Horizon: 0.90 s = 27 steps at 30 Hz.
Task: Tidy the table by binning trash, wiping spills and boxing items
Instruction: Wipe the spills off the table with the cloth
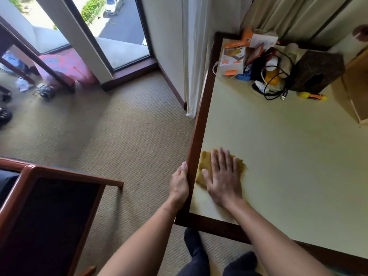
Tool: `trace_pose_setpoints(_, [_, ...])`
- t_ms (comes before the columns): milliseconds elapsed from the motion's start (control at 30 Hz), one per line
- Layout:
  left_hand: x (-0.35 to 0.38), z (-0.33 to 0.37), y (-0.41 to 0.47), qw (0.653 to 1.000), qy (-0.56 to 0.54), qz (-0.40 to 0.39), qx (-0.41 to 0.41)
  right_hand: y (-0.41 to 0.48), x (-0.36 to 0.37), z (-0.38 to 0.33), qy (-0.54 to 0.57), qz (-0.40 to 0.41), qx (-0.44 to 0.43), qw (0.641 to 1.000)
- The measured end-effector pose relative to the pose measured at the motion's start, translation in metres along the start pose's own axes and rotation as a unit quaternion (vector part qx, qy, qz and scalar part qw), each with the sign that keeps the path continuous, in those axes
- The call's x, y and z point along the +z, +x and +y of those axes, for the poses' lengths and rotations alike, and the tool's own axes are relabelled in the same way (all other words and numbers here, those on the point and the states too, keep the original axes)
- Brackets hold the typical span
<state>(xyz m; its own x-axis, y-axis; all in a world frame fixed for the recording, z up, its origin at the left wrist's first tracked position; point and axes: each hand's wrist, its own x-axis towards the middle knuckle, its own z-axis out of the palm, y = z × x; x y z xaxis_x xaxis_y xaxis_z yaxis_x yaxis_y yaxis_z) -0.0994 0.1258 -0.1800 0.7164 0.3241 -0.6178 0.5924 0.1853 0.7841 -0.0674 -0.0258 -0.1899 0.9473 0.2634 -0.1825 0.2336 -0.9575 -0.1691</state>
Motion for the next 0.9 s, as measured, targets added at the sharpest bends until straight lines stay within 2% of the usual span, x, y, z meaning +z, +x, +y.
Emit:
trace_pose_setpoints(100, [-0.001, 0.002, -0.001, 0.999, 0.033, -0.004, 0.008, 0.014, -0.001, -0.008, 0.009, 0.008, 0.037, 0.999])
trace_pose_setpoints(200, [-0.001, 0.002, -0.002, 0.999, 0.047, -0.018, -0.01, -0.032, 0.006, -0.023, 0.007, 0.004, -0.006, 1.0])
trace_pose_setpoints(333, [-0.006, 0.008, -0.001, 0.99, 0.144, -0.008, -0.004, -0.08, 0.015, -0.035, 0.012, -0.02, -0.033, 0.999])
trace_pose_setpoints(467, [-0.009, 0.024, -0.018, 0.96, 0.267, 0.016, 0.08, -0.081, -0.006, -0.022, 0.076, -0.022, -0.049, 0.996])
trace_pose_setpoints(600, [0.013, 0.051, -0.049, 0.925, 0.332, 0.049, 0.179, -0.083, -0.052, 0.011, 0.161, 0.087, 0.021, 0.983])
trace_pose_setpoints(700, [0.048, 0.077, -0.07, 0.923, 0.295, 0.011, 0.245, -0.08, -0.093, 0.047, 0.201, 0.168, 0.075, 0.962])
trace_pose_setpoints(900, [0.148, 0.138, -0.097, 0.908, 0.263, -0.081, 0.317, -0.062, -0.173, 0.149, 0.261, 0.274, 0.172, 0.909])
